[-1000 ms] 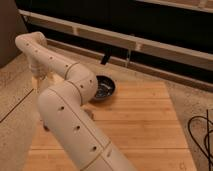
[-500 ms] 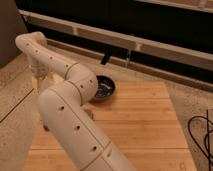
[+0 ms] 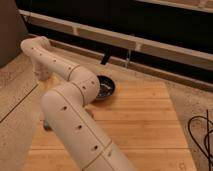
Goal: Place the ceramic cup in the ceramic bowl
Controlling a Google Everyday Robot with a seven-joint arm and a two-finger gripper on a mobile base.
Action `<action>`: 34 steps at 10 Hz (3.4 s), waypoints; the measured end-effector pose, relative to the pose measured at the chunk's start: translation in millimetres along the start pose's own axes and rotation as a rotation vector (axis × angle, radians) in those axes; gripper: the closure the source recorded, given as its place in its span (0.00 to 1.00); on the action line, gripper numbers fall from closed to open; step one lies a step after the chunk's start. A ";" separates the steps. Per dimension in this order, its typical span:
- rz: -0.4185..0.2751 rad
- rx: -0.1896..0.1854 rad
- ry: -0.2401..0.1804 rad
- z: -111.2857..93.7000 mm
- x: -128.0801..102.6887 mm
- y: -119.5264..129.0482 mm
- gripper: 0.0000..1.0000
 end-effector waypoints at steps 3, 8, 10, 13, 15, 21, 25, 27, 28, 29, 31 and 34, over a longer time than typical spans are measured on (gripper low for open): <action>0.002 0.023 -0.004 -5.6 1.0 -5.2 1.00; -0.082 0.136 -0.027 -46.1 -19.9 12.7 1.00; -0.133 0.185 -0.037 -68.8 -31.6 32.2 1.00; -0.157 0.256 -0.027 -91.4 -30.9 58.0 1.00; -0.163 0.297 -0.034 -103.0 -19.8 85.7 1.00; -0.082 0.399 -0.088 -111.2 58.3 149.0 1.00; 0.024 0.419 -0.149 -123.0 95.6 153.7 1.00; 0.094 0.418 -0.186 -126.0 120.3 149.9 1.00; 0.140 0.420 -0.203 -128.6 134.5 141.2 1.00; 0.189 0.421 -0.221 -131.2 150.1 132.3 1.00; 0.314 0.419 -0.278 -137.8 187.2 112.3 1.00; 0.486 0.399 -0.373 -148.6 237.0 79.3 1.00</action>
